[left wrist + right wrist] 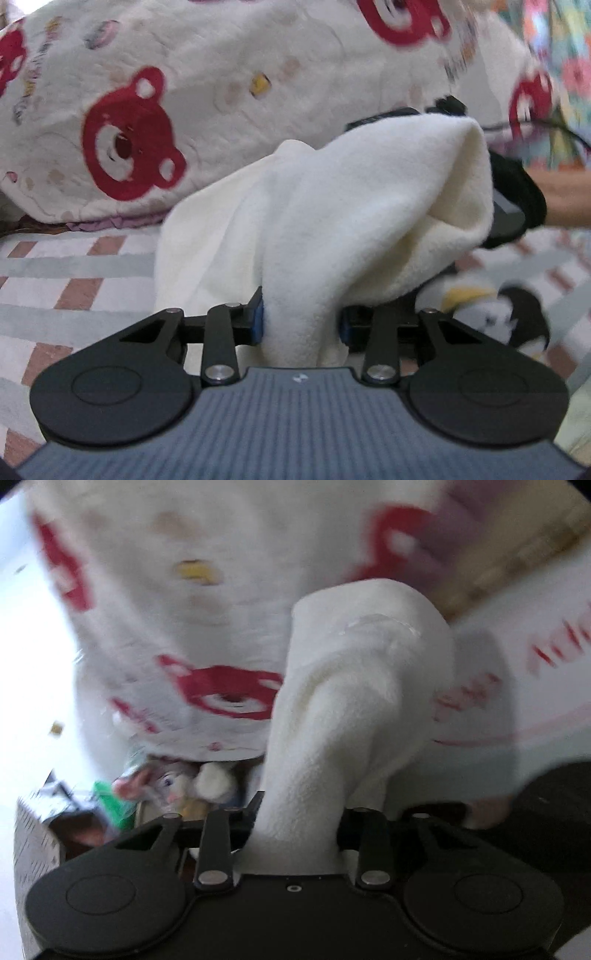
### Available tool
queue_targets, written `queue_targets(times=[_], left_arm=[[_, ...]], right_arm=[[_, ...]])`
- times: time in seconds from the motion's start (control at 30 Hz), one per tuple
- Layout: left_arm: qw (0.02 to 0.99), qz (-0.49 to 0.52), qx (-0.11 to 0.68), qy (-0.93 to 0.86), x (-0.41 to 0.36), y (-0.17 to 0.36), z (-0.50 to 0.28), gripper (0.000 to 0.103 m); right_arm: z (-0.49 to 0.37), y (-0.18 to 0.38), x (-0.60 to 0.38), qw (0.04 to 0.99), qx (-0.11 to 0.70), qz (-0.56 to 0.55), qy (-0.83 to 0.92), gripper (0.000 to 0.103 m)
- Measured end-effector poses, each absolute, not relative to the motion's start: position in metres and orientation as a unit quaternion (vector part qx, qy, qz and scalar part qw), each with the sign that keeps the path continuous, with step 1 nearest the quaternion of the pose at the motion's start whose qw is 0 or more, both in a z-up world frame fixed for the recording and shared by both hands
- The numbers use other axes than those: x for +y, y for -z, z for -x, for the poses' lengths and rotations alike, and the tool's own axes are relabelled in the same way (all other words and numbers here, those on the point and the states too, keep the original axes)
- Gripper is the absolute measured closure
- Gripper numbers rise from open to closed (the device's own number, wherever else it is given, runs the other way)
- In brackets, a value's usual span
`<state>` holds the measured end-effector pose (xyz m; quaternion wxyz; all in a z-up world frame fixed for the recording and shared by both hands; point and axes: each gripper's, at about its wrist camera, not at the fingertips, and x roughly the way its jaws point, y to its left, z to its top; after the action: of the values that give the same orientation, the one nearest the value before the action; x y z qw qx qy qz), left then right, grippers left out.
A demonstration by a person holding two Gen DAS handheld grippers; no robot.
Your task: Fold clothes
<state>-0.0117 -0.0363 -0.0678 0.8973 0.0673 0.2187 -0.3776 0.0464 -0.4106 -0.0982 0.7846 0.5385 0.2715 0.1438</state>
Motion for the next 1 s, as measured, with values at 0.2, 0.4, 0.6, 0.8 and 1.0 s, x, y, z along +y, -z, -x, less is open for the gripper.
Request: queue_targets(times=[0.2, 0.4, 0.6, 0.8, 1.0], left_arm=[[0.905, -0.001, 0.187, 0.382, -0.019, 0.047, 0.012, 0.068], [0.894, 0.01, 0.198, 0.402, -0.021, 0.044, 0.022, 0.068], [0.894, -0.033, 0.218, 0.39, -0.036, 0.046, 0.033, 0.068], [0.889, 0.111, 0.231, 0.38, 0.014, 0.057, -0.003, 0.068], [0.851, 0.32, 0.251, 0.333, 0.087, 0.087, -0.061, 0.067]], right_arm=[[-0.042, 0.018, -0.393, 0.814, 0.233, -0.502, -0.176, 0.066], [-0.004, 0.0, -0.387, 0.828, 0.2, -0.5, -0.157, 0.066], [-0.001, 0.013, -0.393, 0.818, 0.224, -0.515, -0.126, 0.066], [-0.048, -0.026, -0.357, 0.842, 0.27, -0.447, -0.135, 0.066], [-0.127, -0.089, -0.27, 0.877, 0.346, -0.322, -0.086, 0.065]])
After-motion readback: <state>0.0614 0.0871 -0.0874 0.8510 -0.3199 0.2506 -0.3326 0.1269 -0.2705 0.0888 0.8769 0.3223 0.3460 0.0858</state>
